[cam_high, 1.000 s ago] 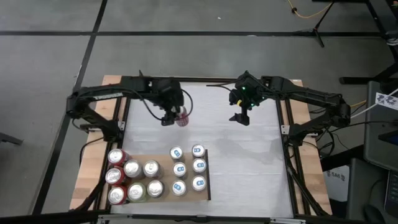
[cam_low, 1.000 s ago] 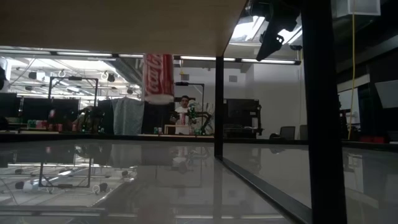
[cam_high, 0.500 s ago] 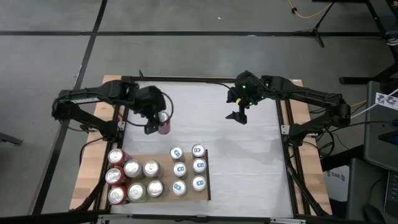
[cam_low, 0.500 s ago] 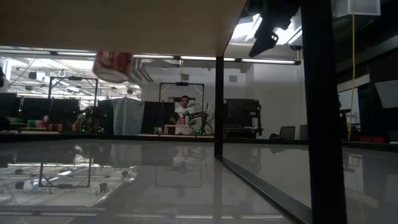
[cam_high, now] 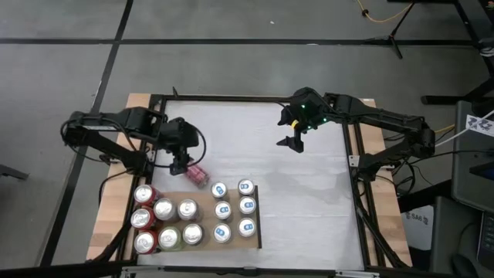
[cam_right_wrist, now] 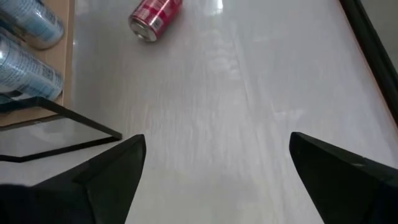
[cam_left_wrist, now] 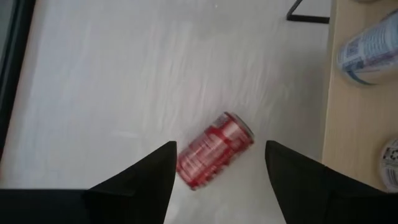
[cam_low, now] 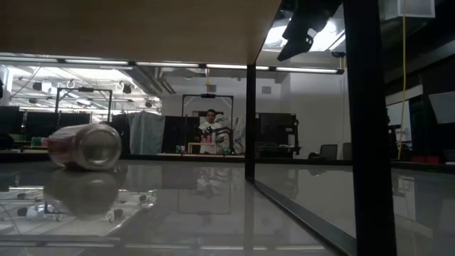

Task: Place canned beverage on shelf
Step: Put the red soda can on the shelf aligned with the silver soda cans

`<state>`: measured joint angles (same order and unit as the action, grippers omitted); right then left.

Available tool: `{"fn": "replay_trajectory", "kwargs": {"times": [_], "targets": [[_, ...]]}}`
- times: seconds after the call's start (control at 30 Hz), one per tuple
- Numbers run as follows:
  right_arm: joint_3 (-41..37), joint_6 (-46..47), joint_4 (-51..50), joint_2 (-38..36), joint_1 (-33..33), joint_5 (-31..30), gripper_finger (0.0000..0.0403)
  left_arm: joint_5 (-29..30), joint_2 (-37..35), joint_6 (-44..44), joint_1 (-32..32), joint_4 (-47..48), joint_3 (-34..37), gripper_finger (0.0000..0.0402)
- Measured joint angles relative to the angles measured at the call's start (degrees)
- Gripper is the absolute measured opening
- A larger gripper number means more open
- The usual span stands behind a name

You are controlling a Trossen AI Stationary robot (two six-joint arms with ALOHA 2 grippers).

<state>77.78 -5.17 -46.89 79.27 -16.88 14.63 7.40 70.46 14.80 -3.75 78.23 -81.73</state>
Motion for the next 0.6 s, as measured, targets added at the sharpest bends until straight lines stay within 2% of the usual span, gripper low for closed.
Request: {"fn": "replay_trajectory", "kwargs": {"times": [0.4, 0.6], "targets": [[0.0, 0.4, 0.4, 0.0, 0.0, 0.0, 0.0386, 2.9, -0.1, 0.2, 3.1, 3.2, 0.0, 0.0233], [0.0, -1.0, 0.5, 0.0, 0.0, -1.6, 0.0386, 7.5, -0.1, 6.9, 8.5, 3.3, 0.0, 0.0233]]}}
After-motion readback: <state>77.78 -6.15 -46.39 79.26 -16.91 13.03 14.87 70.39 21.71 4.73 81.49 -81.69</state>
